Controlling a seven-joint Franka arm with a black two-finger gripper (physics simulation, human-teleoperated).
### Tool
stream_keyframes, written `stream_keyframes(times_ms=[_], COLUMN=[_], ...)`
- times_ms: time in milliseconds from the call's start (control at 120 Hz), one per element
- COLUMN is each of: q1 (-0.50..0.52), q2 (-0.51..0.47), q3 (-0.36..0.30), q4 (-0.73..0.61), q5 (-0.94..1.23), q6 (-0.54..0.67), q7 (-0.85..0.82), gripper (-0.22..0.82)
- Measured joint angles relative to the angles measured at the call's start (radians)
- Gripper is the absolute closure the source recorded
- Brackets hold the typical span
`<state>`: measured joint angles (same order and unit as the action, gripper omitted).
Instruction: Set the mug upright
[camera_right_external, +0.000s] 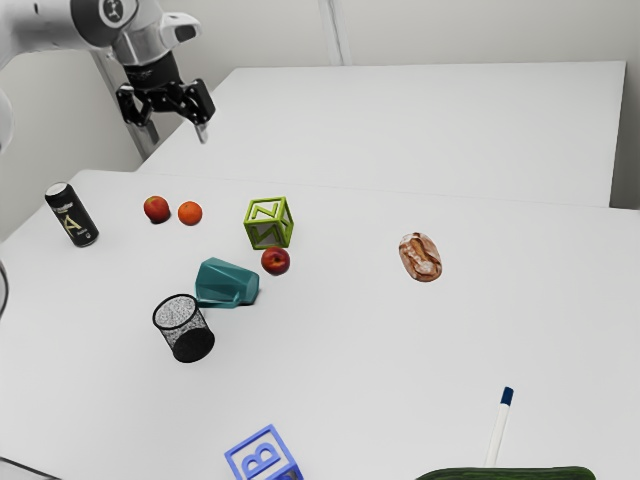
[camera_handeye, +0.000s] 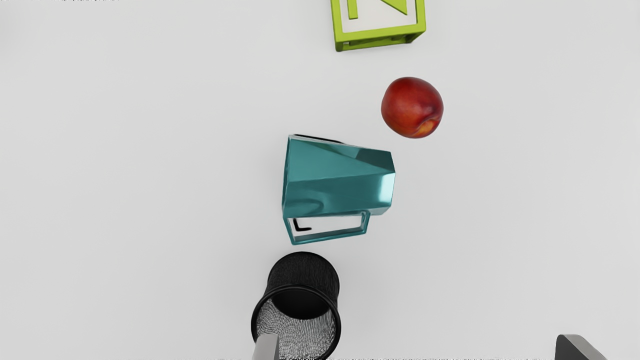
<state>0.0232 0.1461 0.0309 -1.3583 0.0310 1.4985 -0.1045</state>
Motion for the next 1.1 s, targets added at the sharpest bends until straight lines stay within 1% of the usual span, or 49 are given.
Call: stream_keyframes(times_ms=[100,167,225,292,375,433,592,683,767,942,1100], q1=[-0.009,-0.011,-0.017,0.02,0.078,0.1,0.129,0.149,0.16,0.202,0.234], q2=[-0.006,-0.011,-0.016,-0.02,-0.016,0.002,0.106,0.185,0.225,0.239,0.295], q3=[0.006,0.016,0.075,0.14,0.192,0.212,0.223,0.223,0.222,0.226,0.228], q4=[-0.014,-0.066,-0.149,-0.248,-0.371,-0.417,-0.44,-0.439,-0.448,-0.494,-0.49], q5=[-0.01,-0.039,-0.102,-0.187,-0.307,-0.379,-0.569,-0.678,-0.765,-0.924,-1.027], q6=[0.001,0.004,0.024,0.061,0.133,0.185,0.292,0.327,0.345,0.308,0.259], q7=[0.013,0.021,0.038,0.074,0.143,0.197,0.361,0.457,0.542,0.726,0.878], gripper=[0.0,0.0,0.0,0.0,0.0,0.0,0.0,0.0,0.0,0.0,0.0])
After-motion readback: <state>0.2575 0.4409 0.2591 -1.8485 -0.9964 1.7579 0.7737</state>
